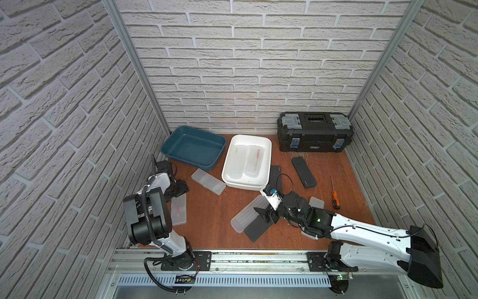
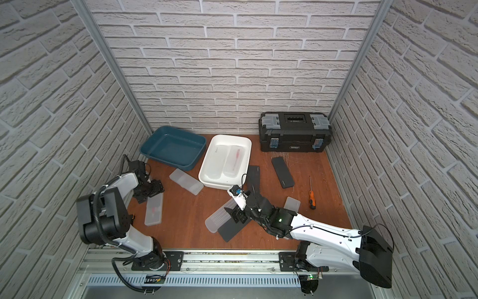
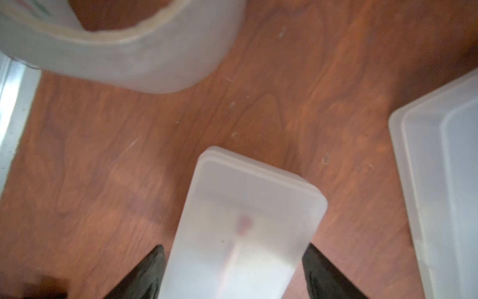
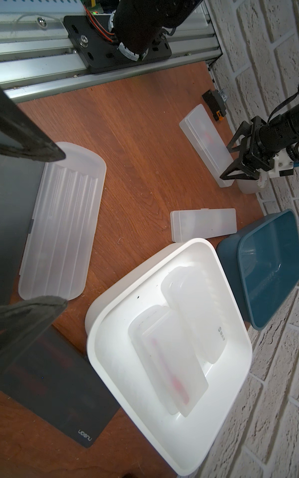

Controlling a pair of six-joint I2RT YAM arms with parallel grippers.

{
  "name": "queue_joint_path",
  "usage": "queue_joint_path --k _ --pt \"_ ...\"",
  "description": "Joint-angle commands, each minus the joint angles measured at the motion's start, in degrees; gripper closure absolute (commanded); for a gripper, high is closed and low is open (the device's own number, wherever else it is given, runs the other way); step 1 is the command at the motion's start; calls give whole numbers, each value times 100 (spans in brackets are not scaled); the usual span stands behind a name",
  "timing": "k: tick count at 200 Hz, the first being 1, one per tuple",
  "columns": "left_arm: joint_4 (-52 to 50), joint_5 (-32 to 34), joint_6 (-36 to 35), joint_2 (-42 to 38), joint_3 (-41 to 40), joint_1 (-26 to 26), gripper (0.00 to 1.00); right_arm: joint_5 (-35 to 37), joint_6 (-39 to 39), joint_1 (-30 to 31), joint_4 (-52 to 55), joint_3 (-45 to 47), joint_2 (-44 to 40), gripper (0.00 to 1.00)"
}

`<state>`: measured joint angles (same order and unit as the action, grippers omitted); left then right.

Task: Place the pencil cases by color into the storage box
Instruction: Adjust the pencil case at the center of the board.

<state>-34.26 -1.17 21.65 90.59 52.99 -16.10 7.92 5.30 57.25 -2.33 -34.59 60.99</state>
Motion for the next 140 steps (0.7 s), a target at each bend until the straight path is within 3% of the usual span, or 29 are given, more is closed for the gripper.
queue_joint_path --k 1,84,140 --pt "-13 -52 8 -112 62 222 17 115 -40 57 -316 128 -131 18" --pt "-15 275 141 544 551 995 17 183 -68 49 -337 189 -132 18" --pt "-260 475 -539 739 721 1052 13 201 -91 49 -356 198 -106 18"
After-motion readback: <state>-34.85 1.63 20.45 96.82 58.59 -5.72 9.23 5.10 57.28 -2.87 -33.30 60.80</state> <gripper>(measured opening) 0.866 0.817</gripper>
